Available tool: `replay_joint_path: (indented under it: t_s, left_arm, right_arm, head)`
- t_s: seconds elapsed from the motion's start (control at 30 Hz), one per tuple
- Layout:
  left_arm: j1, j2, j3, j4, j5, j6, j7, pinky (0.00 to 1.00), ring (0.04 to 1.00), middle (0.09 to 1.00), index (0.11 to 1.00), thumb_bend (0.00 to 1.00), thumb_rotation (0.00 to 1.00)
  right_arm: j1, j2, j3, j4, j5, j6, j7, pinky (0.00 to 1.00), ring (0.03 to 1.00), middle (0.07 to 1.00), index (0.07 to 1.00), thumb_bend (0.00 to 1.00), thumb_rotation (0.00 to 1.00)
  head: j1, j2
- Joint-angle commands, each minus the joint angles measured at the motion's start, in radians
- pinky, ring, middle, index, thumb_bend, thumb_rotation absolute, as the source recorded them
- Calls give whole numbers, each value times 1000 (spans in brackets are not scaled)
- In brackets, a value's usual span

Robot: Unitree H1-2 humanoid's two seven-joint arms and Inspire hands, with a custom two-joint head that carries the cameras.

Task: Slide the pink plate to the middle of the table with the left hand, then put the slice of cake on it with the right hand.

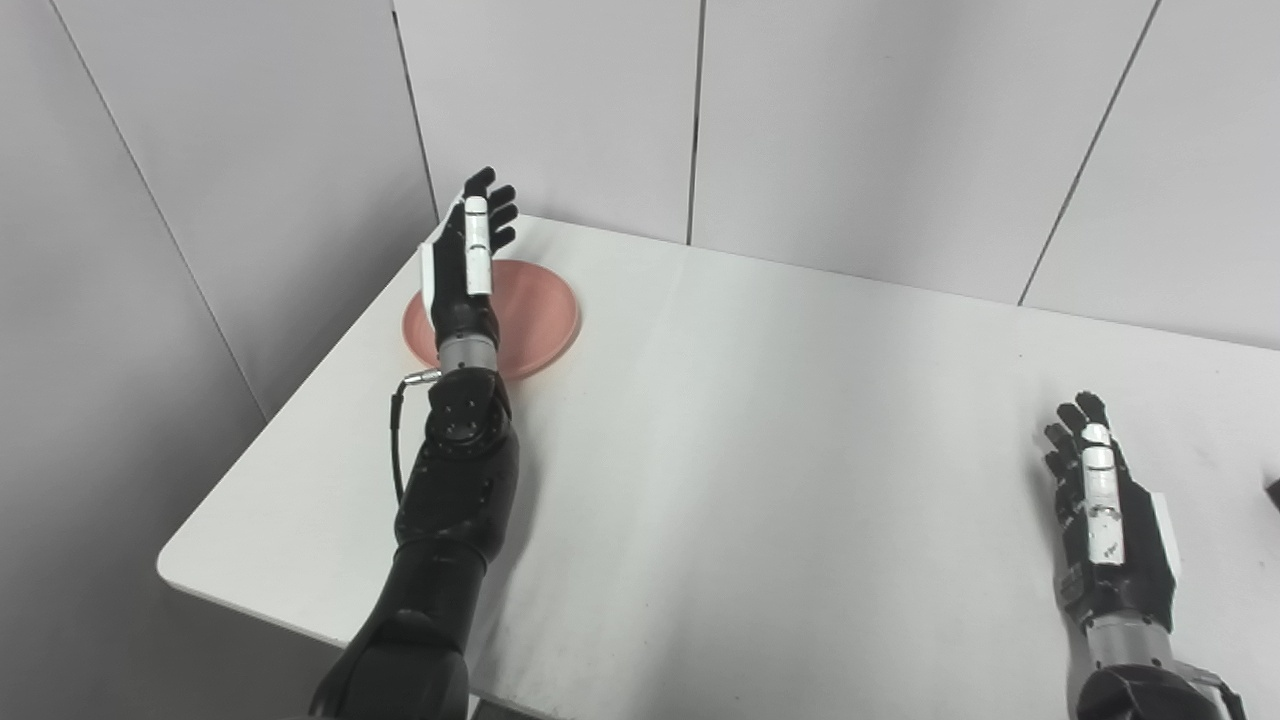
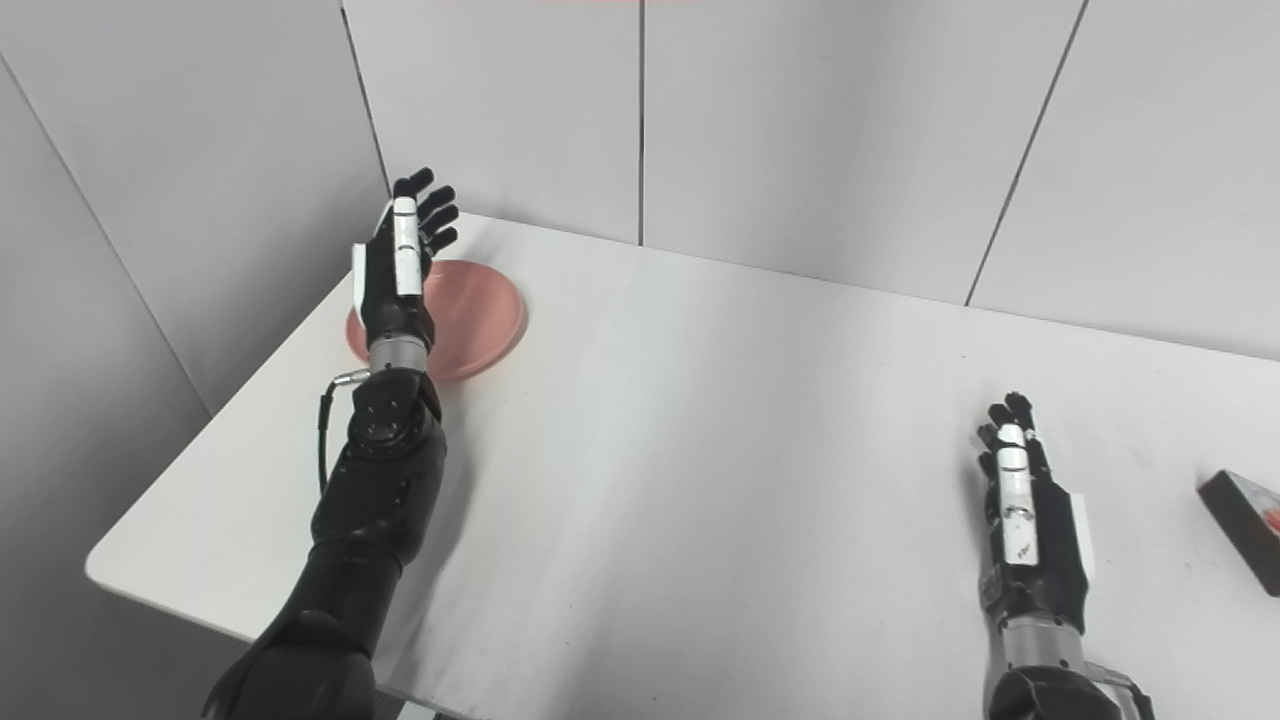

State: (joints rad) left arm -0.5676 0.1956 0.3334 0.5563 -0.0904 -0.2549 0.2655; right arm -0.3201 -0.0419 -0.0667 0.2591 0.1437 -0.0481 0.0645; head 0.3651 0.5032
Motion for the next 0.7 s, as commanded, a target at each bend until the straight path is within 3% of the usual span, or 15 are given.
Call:
replay_joint_path:
  t_s: [0.0, 0.17, 0.33, 0.4, 0.5, 0.67]
  left_arm:
    - [-59, 47, 17, 12, 4, -60, 31, 721, 732, 745, 751, 656, 1000]
    - [-65, 94, 37, 68, -5, -75, 39, 740, 733, 742, 749, 666, 1000]
    - [-65, 127, 54, 99, -16, -33, 69, 797, 728, 730, 740, 688, 1000]
    - [-65, 139, 60, 118, -30, -45, 65, 808, 733, 731, 739, 678, 1000]
    - [-70, 157, 80, 153, -71, -44, 47, 749, 743, 739, 742, 670, 1000]
    - [-74, 179, 93, 202, -108, -73, 26, 733, 738, 738, 745, 671, 1000]
  right_arm:
    - [2, -13, -6, 5, -1, -45, 8, 999, 953, 949, 951, 607, 908]
    - [-1, -16, -8, 18, 6, -62, 17, 998, 951, 951, 955, 606, 905]
    - [1, -16, -9, 6, 5, -42, 10, 1000, 956, 958, 960, 606, 887]
    - [3, -19, -6, 3, 0, -44, 12, 999, 956, 959, 962, 600, 892]
    - [4, -17, -5, -1, -2, -43, 10, 991, 949, 952, 955, 599, 891]
    - [2, -18, -5, 7, -6, -56, 9, 993, 953, 954, 958, 595, 898]
  head:
    - [3, -1]
    - [7, -3]
    - [11, -4]
    - [11, -3]
    - [12, -3]
    - [12, 0]
